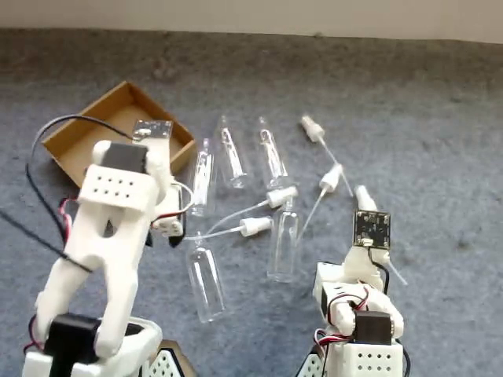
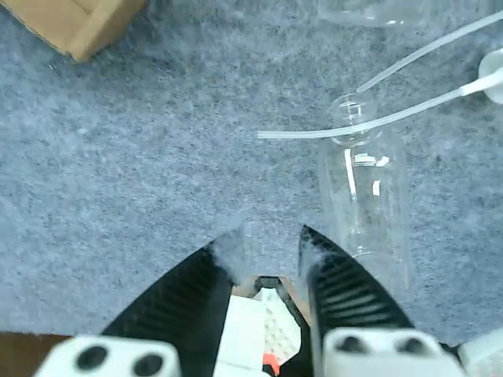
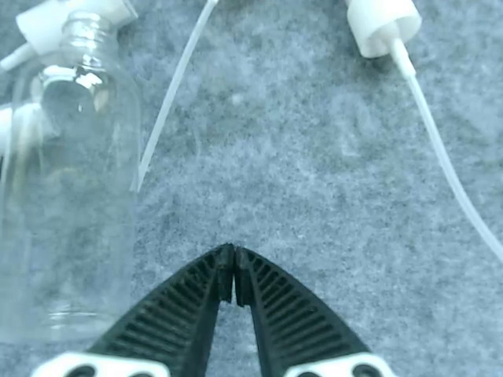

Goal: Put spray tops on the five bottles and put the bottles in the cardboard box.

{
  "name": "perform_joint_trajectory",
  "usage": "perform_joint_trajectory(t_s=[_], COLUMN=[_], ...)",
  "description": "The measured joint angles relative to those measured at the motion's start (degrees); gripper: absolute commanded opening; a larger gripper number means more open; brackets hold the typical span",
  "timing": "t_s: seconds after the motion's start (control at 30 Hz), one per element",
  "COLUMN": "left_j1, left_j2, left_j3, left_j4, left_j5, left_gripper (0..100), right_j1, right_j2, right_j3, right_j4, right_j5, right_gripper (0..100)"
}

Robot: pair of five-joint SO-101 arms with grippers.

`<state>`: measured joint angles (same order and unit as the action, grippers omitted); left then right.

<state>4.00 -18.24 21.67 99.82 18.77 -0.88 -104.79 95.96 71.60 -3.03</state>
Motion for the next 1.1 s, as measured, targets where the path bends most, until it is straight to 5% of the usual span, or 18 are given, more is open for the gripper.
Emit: perform_joint_trajectory(t_s=[0.17, 0.33, 0.57, 1.1], left_j1=[4.66, 7.91, 8.53, 8.62], left_j2=[5.98, 6.59, 6.95, 6.95], left_j3=[-0.26, -0.26, 3.52, 19.60], left_j4=[0.18, 0.18, -0.97, -21.63], left_j5=[9.05, 14.51, 15.38, 15.38], left_gripper=[40, 42, 42, 42], right_j1=[0.00, 0.00, 0.00, 0.00], right_j2=[0.00, 0.00, 0.00, 0.00], right_j3=[0.00, 0.00, 0.00, 0.00], right_j4=[0.00, 0.00, 0.00, 0.00], right_j5=[0.00, 0.00, 0.00, 0.00], right_gripper=[0.5, 0.5, 0.5, 0.5])
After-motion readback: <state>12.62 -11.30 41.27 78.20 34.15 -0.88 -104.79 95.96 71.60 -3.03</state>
